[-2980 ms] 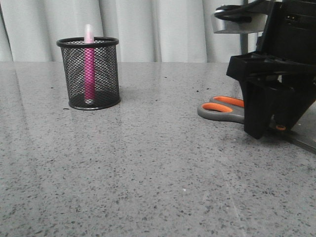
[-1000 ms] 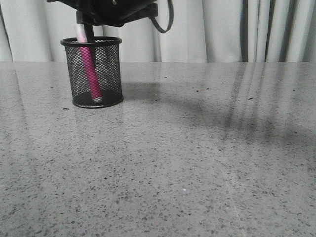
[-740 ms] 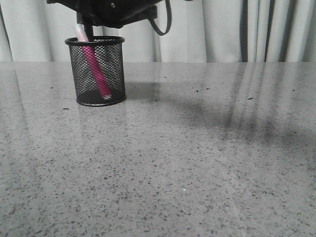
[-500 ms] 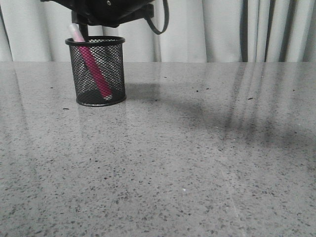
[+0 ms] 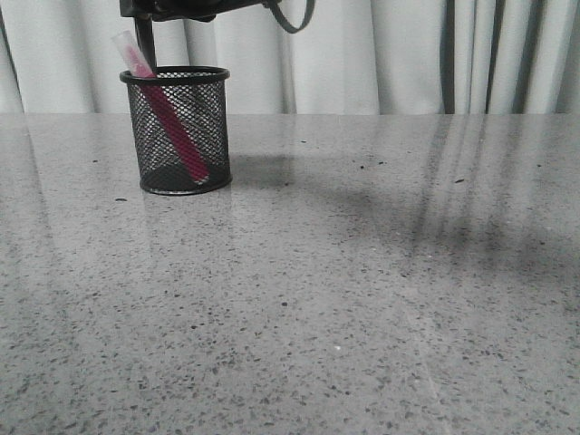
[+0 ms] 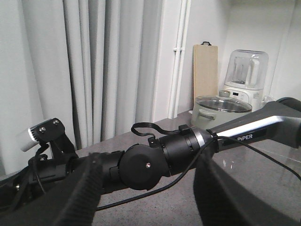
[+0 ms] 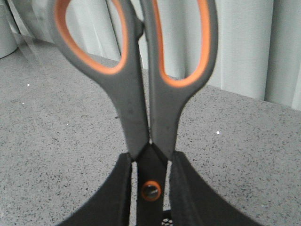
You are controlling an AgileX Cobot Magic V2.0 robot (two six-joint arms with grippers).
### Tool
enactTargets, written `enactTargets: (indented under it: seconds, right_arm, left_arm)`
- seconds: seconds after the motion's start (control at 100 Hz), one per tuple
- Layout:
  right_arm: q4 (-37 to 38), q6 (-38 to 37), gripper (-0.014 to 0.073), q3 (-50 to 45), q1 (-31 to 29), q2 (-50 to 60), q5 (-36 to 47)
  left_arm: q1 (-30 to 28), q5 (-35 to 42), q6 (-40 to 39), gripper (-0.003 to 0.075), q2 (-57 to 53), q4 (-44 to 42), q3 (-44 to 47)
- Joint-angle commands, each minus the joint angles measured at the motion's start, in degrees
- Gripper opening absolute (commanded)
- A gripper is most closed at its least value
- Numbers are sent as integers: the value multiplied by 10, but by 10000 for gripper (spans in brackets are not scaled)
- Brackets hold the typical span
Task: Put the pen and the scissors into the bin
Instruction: 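Carry the scissors upright with the right gripper above the mesh cup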
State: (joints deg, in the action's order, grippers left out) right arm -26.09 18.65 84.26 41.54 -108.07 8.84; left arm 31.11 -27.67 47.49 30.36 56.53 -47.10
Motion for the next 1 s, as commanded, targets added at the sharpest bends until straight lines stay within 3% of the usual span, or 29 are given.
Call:
enactTargets:
  seconds: [0.0, 0.48, 0.74, 0.99]
  right_arm:
    - [7, 9, -73, 15, -8, 39, 35]
    - [7, 13, -72, 3, -20, 51, -3]
    - [-11, 13, -73, -90, -19, 74, 90]
    - [-11, 12, -73, -97, -12, 73, 99]
  left_arm:
    - [3, 19, -2, 386, 2, 25, -16]
    - [3, 28, -2, 387, 2, 25, -16]
    - [3, 28, -2, 386, 2, 24, -16]
    - [3, 38, -2, 386, 2, 22, -16]
